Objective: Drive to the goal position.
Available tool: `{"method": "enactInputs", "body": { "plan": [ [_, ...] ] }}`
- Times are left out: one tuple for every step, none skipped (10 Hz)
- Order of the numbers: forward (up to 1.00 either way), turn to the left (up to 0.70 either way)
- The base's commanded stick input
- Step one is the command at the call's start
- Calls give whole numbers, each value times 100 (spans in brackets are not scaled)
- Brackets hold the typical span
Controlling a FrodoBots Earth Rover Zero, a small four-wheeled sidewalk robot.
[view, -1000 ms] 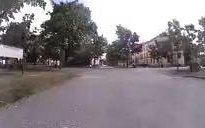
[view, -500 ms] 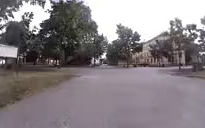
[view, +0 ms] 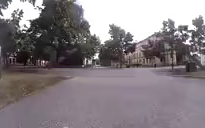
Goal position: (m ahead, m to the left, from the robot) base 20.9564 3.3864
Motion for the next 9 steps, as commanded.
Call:
{"method": "enactInputs", "body": {
  "plan": [
    [85, 0],
    [85, 0],
    [85, 0],
    [85, 0],
    [85, 0],
    [85, 0],
    [85, 0],
    [85, 0],
    [85, 0]
  ]
}}
